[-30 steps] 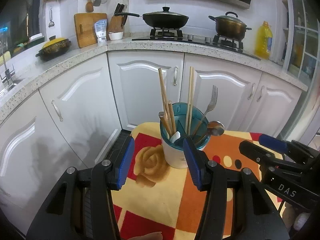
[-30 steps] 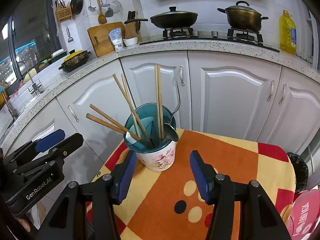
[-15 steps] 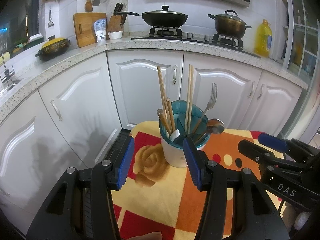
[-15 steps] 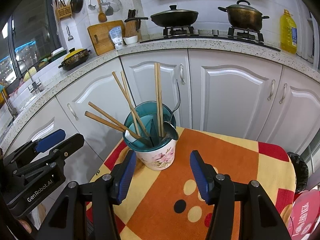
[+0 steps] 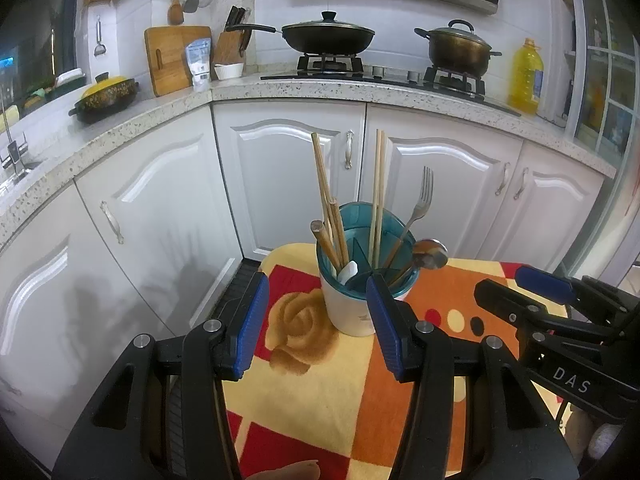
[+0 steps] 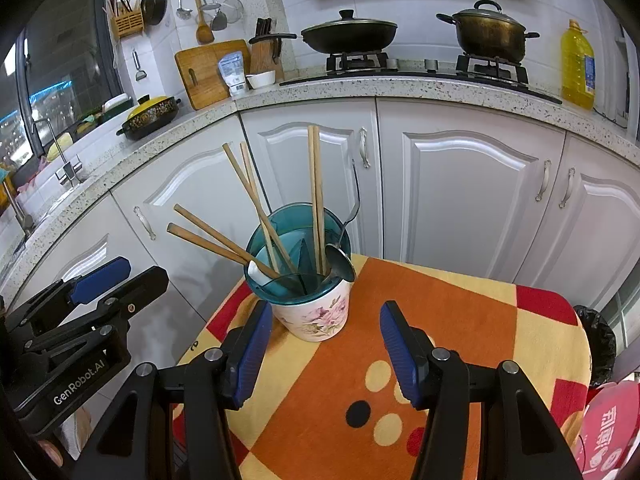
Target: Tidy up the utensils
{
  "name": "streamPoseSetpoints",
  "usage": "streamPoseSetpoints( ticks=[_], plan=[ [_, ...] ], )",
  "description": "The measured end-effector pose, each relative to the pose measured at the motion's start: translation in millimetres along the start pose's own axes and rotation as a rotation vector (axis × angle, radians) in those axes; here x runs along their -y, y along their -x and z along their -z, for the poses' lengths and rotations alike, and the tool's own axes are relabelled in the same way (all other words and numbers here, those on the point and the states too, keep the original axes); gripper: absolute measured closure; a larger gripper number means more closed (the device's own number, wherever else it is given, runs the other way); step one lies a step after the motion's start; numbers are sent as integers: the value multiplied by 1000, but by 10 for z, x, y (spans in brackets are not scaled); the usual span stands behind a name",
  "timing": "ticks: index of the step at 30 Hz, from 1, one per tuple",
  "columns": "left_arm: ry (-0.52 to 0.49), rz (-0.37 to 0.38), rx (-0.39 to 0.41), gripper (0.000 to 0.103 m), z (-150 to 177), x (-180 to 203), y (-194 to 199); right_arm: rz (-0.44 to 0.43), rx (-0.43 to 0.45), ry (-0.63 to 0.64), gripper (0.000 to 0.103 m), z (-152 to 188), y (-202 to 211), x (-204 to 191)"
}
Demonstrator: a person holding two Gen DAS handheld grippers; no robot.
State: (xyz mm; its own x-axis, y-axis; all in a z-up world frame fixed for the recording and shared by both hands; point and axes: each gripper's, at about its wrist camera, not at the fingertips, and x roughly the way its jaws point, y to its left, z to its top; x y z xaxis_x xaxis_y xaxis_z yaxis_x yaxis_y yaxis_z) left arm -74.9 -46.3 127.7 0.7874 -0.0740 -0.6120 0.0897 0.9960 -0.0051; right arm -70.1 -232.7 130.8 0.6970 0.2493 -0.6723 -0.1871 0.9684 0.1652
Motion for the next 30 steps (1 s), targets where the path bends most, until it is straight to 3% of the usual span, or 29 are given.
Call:
streamPoseSetpoints(
  ticks=[30],
  plan=[
    [-2,5,-5,53,5,9,-74,-3,-14,17,49,-27,-86,28]
  ],
)
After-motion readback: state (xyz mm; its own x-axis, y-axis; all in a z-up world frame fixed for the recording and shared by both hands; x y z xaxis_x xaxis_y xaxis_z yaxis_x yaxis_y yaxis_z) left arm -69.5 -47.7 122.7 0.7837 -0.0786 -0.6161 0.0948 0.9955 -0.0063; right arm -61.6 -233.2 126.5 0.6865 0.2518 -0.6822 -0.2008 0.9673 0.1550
